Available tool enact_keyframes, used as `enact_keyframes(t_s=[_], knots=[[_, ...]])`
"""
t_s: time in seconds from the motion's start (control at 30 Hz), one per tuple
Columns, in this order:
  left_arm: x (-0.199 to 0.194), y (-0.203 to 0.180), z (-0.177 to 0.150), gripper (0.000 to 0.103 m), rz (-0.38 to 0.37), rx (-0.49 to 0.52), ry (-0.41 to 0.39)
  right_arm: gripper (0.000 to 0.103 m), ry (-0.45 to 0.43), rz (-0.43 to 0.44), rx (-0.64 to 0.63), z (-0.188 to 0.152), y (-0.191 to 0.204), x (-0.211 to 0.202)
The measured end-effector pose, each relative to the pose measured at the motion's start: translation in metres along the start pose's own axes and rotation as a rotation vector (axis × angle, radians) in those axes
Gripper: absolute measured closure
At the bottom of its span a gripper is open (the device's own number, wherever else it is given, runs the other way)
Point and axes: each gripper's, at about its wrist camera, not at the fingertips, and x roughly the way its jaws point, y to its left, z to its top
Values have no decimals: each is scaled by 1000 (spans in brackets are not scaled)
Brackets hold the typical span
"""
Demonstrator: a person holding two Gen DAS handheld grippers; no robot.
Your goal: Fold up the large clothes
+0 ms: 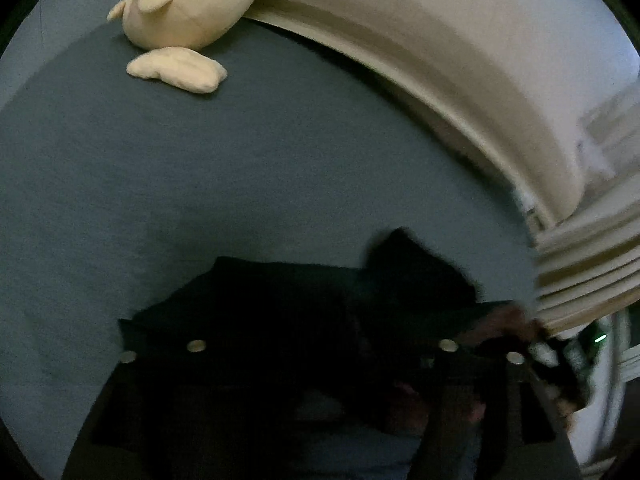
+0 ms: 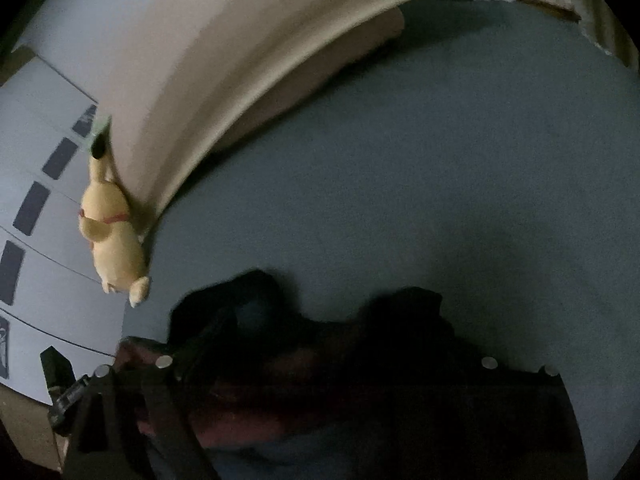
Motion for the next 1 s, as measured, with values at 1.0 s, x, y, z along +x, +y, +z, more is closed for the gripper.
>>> enact_keyframes(t_s=[1.0], knots=[[29, -3, 1, 42, 120, 300, -69, 39, 49, -27, -191, 3, -33, 23]])
